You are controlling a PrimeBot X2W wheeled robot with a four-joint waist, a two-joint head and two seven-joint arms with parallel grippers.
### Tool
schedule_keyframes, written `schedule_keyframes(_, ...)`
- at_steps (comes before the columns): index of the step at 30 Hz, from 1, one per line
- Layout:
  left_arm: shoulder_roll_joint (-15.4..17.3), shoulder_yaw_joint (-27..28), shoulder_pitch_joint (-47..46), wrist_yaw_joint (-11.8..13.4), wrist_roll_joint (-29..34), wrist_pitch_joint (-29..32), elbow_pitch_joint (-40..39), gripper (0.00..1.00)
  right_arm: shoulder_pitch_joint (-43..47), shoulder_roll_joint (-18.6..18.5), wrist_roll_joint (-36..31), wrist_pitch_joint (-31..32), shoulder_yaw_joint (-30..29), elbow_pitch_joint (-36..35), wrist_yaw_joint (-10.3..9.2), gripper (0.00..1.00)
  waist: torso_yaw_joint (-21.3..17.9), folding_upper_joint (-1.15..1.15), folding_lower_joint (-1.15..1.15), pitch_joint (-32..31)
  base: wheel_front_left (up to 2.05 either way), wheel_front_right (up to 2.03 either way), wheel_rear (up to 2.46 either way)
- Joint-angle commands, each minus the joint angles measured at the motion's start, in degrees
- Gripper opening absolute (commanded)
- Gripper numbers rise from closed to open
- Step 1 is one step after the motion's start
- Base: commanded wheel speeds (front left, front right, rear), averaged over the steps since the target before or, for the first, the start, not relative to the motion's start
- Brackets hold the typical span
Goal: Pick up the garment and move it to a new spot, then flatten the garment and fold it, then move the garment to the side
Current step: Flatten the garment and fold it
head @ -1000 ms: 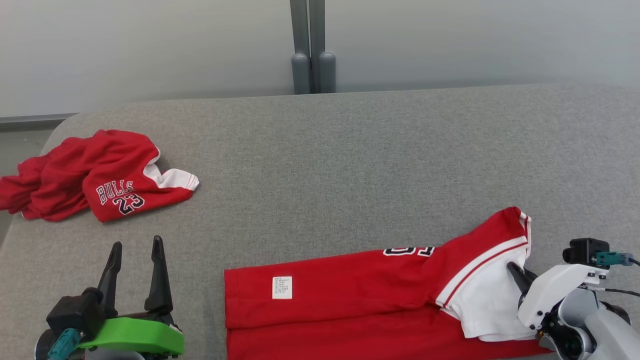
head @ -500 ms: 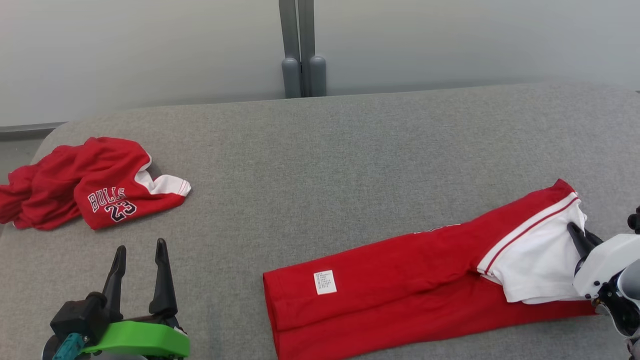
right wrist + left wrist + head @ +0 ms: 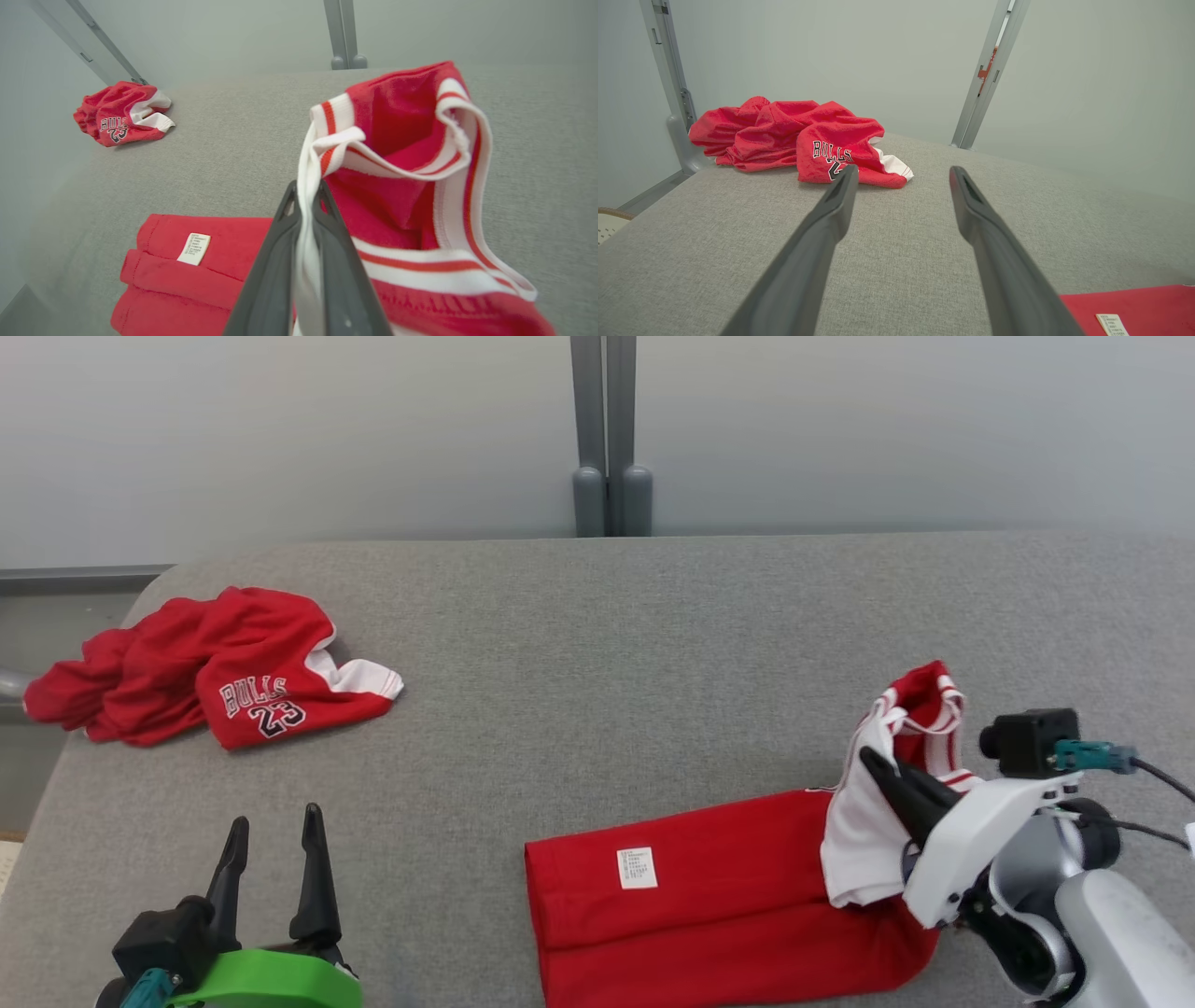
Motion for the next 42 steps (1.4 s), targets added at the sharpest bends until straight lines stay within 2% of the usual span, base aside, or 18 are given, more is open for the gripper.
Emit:
schedule_keyframes(1, 0.03, -0.08, -0.13, -0.28, 0.56, -0.17, 0.23, 1.0, 1.19, 1.43, -0.61, 1.23, 0.79, -1.78, 0.03, 0.0, 2.54, 0.0, 0.0, -0.4, 0.0, 0.0, 0.0)
schedule_keyframes(5, -0.1, -0.65, -1.37, -0.88, 0.7, -0.17, 0.91, 1.0, 2.53, 5.61, -1.39, 3.93, 3.73, -4.54, 0.03, 0.0, 5.35, 0.0, 0.0, -0.53, 0.0, 0.0, 0.0)
schedule_keyframes(10, -0.58, -2.31, -2.91, -1.59, 1.32, -0.08, 1.94, 1.0, 2.4, 9.39, -1.51, 3.66, 6.84, -1.96, 0.03, 0.0, 9.69, 0.0, 0.0, -0.3, 0.0, 0.0, 0.0)
schedule_keyframes(16, -0.76, -2.96, -3.92, -2.03, 1.45, -0.09, 3.08, 1.0, 0.65, 12.15, -0.62, 1.6, 10.12, 3.5, 0.03, 0.0, 13.19, 0.0, 0.0, -0.03, 0.0, 0.0, 0.0)
schedule_keyframes(23, -0.81, -3.02, -4.62, -2.12, 1.37, -0.11, 3.83, 1.0, -1.48, 13.66, 0.58, -0.16, 13.75, 9.64, 0.03, 0.0, 14.65, 0.0, 0.0, 0.6, 0.0, 0.0, 0.0)
schedule_keyframes(24, -0.82, -2.96, -4.67, -2.07, 1.36, -0.11, 3.94, 1.0, -1.87, 13.79, 0.7, -0.5, 14.22, 10.45, 0.03, 0.12, 14.56, 0.0, 0.0, 0.64, 0.0, 0.0, 0.0)
schedule_keyframes(25, -0.79, -2.83, -4.67, -2.01, 1.31, -0.12, 3.98, 1.0, -2.15, 13.99, 1.05, -0.91, 14.52, 10.96, 0.03, 0.64, 14.35, 0.0, 0.0, 0.65, 0.0, 0.0, 0.0)
schedule_keyframes(26, -0.74, -2.7, -4.7, -2.01, 1.24, -0.12, 4.07, 1.0, -2.48, 14.24, 1.29, -1.49, 14.83, 11.41, 0.03, 1.0, 13.99, 0.0, 0.0, 0.61, 0.0, 0.0, 0.0)
schedule_keyframes(29, -0.73, -2.62, -4.61, -2.0, 1.25, -0.13, 4.11, 1.0, -3.28, 14.32, 2.26, -3.14, 15.61, 11.42, 0.03, 1.0, 12.66, 0.0, 0.0, 0.36, 0.0, 0.0, 0.0)
schedule_keyframes(34, -0.7, -1.56, -3.64, -1.53, 1.13, -0.15, 3.38, 1.0, -4.23, 12.72, 5.39, -6.45, 16.26, 7.14, 0.03, 1.0, 9.05, 0.0, 0.0, -0.36, 0.0, 0.0, 0.0)
schedule_keyframes(37, -0.84, -0.67, -2.5, -1.24, 1.05, -0.14, 2.67, 1.0, -4.44, 11.34, 7.74, -10.24, 13.25, 4.5, 0.03, 1.0, 6.69, 0.0, 0.0, -0.77, 0.0, 0.0, 0.0)
schedule_keyframes(42, -1.42, 0.02, -1.66, -1.42, 1.25, -0.16, 1.83, 1.0, -4.79, 6.45, 5.98, -15.44, 5.87, 4.89, 0.03, 1.0, 3.72, 0.0, 0.0, -0.84, 0.0, 0.0, 0.0)
